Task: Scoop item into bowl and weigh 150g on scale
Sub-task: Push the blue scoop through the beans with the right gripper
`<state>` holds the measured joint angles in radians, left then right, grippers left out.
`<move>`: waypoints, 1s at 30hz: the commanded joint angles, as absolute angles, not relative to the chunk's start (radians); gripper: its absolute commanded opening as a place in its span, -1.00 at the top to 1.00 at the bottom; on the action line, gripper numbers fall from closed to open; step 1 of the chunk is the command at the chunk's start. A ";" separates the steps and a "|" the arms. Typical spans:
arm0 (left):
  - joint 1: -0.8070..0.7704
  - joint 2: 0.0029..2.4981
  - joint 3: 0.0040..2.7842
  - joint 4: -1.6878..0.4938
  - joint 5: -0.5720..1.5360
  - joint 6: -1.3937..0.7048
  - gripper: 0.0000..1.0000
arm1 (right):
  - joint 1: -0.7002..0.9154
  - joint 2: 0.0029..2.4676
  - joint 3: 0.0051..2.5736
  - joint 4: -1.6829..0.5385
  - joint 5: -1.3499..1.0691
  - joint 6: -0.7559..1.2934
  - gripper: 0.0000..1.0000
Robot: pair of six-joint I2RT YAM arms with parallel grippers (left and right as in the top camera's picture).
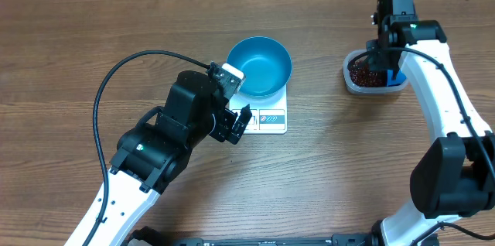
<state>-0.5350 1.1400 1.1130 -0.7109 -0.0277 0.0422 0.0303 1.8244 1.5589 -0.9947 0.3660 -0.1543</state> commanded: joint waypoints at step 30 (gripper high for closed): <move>-0.530 1.137 1.113 -0.710 -0.035 0.026 -0.99 | 0.078 1.860 1.570 -1.044 0.177 -0.159 0.92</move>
